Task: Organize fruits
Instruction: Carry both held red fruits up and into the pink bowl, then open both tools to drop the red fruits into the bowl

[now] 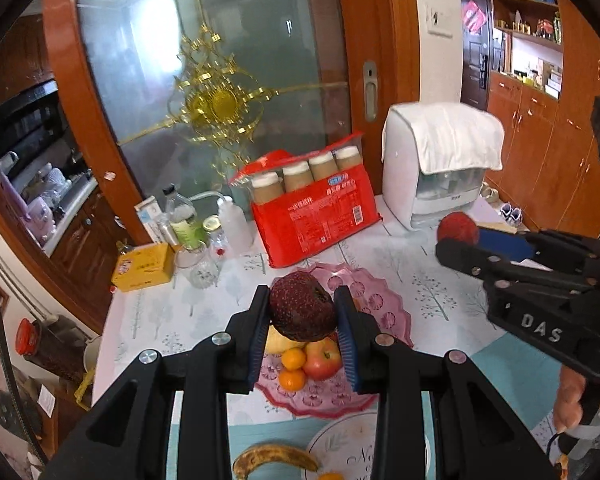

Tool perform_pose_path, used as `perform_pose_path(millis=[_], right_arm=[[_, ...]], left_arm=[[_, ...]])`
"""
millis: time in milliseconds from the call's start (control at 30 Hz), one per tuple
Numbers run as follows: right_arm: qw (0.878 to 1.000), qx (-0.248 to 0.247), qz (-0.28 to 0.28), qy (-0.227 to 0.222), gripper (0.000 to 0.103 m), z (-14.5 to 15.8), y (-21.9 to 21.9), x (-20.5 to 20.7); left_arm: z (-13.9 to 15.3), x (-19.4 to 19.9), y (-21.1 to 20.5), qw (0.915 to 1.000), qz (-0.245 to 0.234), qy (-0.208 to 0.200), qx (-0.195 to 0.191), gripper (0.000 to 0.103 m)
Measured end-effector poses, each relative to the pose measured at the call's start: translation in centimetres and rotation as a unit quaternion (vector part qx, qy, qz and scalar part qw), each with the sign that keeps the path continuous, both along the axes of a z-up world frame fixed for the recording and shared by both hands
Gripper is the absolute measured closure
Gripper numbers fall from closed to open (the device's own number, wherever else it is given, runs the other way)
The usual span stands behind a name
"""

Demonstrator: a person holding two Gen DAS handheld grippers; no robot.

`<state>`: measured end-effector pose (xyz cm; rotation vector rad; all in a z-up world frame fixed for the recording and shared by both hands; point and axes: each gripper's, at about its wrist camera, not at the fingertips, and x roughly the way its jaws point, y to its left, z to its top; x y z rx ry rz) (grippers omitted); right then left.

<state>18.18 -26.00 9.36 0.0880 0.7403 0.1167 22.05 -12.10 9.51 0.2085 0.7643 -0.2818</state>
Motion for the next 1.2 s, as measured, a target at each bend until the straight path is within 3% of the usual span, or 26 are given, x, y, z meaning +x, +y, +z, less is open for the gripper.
perform_pose_path(millis=[400,667,933,1033,1200], right_arm=[[0.994,-0.008,-0.027,0.107,0.07,-12.6,-0.7,7.2],[0.985,-0.018,-0.029,0.167,0.069,-19.3,-0.6,10.2],[0.981,-0.046,-0.037,0.184,0.069,-21.8,-0.3,11.2],[0.981,-0.044,-0.036,0.187,0.069,-22.1,-0.4,11.2],[0.979,-0.037,-0.041,0.195,0.069,-22.6,-0.6,11.0]], left_arm=[[-14.3,9.8,-2.2,0.9942,-0.02,0.106,-0.002,0.073],[-21.4,13.4,-3.5,0.9879,-0.036,0.151,0.012,0.072],[-23.4,14.0,-4.0,0.9865,-0.047,0.156,0.016,0.071],[-23.2,13.9,-3.7,0.9875,-0.045,0.15,0.018,0.063],[-22.5,13.5,-3.2,0.9903,-0.036,0.131,0.029,0.039]])
